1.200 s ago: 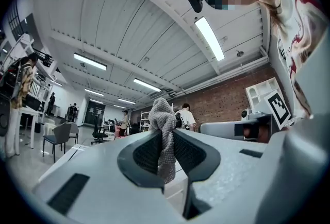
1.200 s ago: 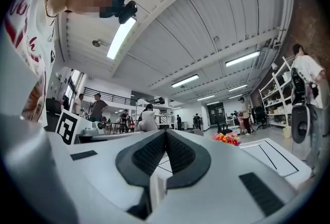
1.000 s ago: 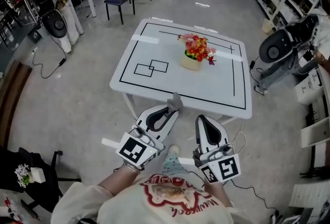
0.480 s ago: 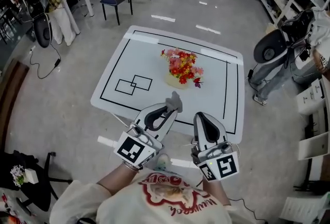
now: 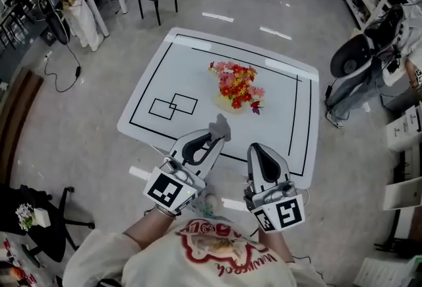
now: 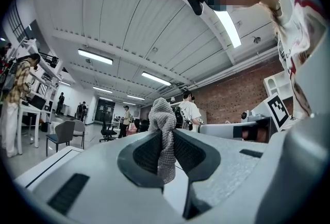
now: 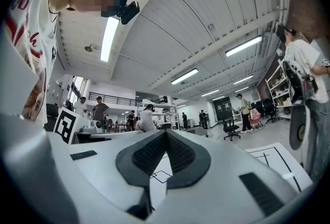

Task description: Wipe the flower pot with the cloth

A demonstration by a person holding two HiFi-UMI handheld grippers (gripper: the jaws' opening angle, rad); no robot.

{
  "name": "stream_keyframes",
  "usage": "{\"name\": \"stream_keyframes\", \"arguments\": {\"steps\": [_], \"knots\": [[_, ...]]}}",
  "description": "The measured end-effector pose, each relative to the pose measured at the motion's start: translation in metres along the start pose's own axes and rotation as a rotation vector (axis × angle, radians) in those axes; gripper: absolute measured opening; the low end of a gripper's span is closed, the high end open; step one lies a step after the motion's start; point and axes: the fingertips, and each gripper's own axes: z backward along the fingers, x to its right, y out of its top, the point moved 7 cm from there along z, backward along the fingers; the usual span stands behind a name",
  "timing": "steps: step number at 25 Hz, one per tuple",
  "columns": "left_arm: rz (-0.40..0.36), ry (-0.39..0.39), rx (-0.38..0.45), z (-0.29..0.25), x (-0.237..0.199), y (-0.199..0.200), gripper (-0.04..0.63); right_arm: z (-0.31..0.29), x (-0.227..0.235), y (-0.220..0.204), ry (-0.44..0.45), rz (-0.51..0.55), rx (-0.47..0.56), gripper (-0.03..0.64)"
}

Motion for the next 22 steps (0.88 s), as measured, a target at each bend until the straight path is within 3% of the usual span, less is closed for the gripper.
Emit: {"name": "stream_keyframes", "arguments": {"steps": [10,22], "knots": [[-0.016,0.017,0.012,-0.014,-0.028,0.002,0.055,-0.027,0.014,-0.002,0.014,0.001,0.0,-0.002],[-0.04,-0.044,0.013,-0.078,-0.101,0.004,0.055,-0.097,0.061,0.002,-0.05,0.039,0.006,-0.002]]}}
